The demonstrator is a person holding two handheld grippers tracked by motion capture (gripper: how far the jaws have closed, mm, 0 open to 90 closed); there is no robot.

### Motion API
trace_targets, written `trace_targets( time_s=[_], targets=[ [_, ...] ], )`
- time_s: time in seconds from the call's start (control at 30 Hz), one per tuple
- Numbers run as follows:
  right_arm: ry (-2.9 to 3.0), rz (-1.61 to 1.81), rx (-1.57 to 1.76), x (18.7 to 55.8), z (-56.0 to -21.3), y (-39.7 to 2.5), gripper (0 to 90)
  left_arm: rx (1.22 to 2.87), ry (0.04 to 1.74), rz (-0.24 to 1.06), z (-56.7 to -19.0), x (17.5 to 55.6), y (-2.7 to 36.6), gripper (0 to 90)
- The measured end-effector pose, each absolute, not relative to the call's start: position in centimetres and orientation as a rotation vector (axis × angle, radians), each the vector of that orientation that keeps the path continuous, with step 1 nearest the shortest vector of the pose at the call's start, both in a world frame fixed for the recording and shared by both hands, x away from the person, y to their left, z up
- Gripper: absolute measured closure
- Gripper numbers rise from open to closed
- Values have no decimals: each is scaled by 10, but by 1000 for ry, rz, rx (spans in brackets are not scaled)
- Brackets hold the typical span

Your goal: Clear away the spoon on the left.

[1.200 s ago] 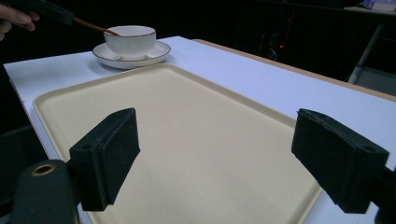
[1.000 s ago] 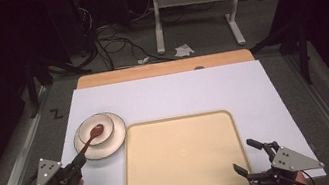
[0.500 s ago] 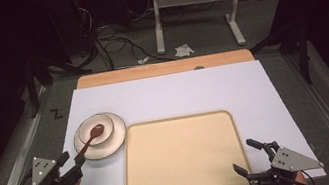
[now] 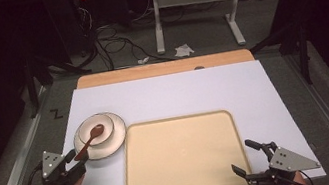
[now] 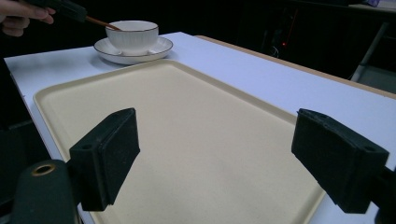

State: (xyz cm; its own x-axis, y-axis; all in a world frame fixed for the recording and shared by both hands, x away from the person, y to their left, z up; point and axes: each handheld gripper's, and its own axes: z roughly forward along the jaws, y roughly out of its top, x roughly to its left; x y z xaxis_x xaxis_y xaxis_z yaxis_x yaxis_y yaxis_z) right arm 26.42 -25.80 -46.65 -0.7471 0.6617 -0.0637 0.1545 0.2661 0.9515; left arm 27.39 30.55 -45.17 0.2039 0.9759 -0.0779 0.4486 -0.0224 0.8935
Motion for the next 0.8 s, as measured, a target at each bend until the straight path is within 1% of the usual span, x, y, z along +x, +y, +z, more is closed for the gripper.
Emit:
trace_targets(
  time_s=[0.17, 0.37, 0.6, 0.8],
  targets=[
    [2089, 1488, 731, 265, -467, -257, 162, 1637, 1374, 735, -461, 284, 307, 583],
    [2092, 1482, 734, 265, -468, -256, 162, 1681, 1378, 742, -467, 291, 306, 631],
    [2098, 1486, 732, 265, -469, -254, 162, 1689, 1379, 754, -472, 296, 304, 740],
    [2099, 1482, 723, 265, -469, -254, 162, 1678, 1383, 753, -472, 300, 302, 746]
  ],
)
